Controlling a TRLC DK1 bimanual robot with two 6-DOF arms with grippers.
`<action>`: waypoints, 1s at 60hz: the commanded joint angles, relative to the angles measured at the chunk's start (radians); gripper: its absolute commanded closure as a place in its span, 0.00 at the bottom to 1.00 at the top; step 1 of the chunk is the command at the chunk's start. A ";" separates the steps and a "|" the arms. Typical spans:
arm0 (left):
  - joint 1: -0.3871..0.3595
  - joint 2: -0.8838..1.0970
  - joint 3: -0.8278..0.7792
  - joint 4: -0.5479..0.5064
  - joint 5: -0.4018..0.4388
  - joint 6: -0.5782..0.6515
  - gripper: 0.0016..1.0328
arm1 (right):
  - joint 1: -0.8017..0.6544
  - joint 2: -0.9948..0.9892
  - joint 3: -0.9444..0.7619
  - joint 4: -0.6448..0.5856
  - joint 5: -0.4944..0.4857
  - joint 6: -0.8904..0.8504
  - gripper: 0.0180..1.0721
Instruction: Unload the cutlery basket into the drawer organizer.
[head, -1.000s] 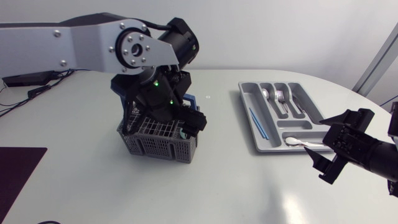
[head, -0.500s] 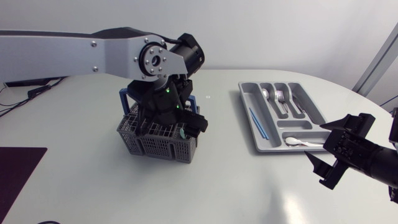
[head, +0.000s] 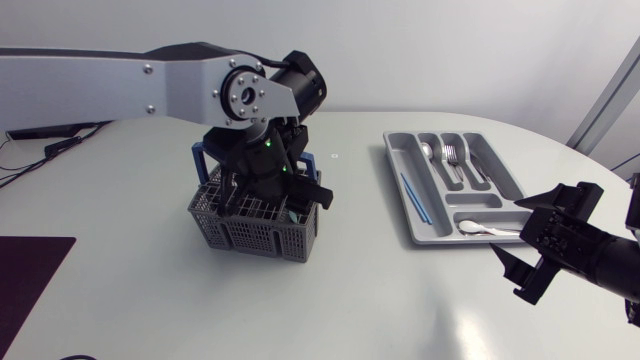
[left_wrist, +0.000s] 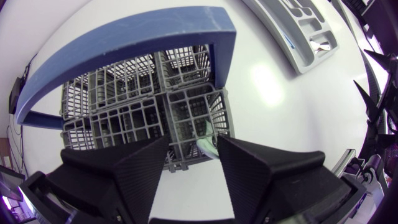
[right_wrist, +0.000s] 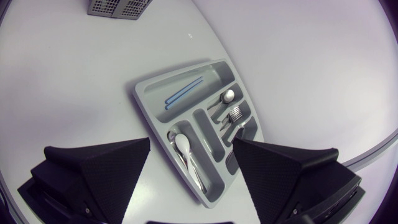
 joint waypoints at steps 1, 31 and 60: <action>0.010 -0.027 -0.008 -0.006 -0.005 -0.006 0.65 | -0.002 -0.005 -0.026 -0.005 -0.002 -0.005 0.09; 0.007 -0.049 -0.023 -0.039 0.011 0.020 0.72 | -0.002 -0.031 -0.041 -0.019 -0.002 -0.005 0.09; -0.016 -0.017 -0.046 -0.024 0.030 0.049 0.75 | -0.002 -0.057 -0.050 -0.033 0.000 -0.005 0.09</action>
